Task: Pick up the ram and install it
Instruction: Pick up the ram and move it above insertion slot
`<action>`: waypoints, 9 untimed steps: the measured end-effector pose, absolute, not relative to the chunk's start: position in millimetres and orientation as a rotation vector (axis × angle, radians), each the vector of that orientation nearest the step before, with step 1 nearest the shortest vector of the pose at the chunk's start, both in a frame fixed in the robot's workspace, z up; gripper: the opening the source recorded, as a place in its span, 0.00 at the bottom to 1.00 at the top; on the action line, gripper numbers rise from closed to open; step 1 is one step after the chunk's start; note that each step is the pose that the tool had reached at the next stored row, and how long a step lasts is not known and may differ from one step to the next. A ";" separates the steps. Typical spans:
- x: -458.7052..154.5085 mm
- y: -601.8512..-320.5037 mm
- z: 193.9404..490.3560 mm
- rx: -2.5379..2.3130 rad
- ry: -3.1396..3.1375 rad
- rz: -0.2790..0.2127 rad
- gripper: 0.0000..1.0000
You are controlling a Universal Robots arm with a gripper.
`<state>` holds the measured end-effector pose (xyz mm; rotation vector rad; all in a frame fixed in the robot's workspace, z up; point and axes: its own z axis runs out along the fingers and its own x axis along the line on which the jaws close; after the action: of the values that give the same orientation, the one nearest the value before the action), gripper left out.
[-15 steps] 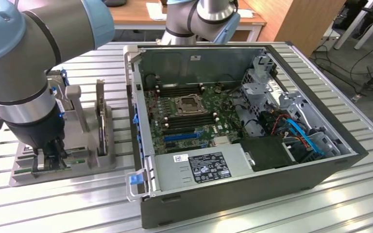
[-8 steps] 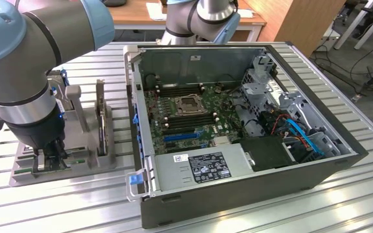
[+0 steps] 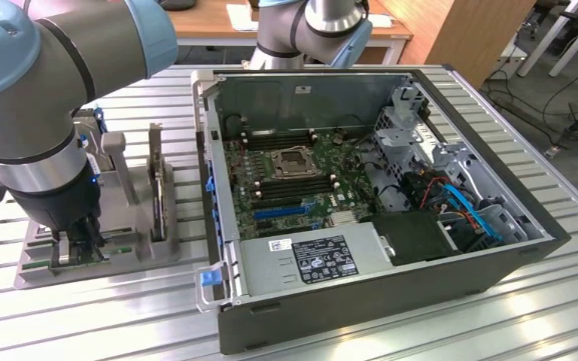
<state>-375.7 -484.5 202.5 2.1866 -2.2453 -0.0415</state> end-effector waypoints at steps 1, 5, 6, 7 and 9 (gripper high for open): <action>-375.6 -484.5 202.5 2.187 -2.245 -0.042 0.29; -375.7 -484.5 202.5 2.187 -2.245 -0.042 0.22; -375.6 -484.6 202.5 2.187 -2.245 -0.041 0.22; -375.7 -484.8 202.4 2.186 -2.246 -0.041 0.22; -375.6 -485.9 202.4 2.187 -2.245 -0.041 0.22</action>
<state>-375.6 -485.9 202.4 2.1867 -2.2453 -0.0415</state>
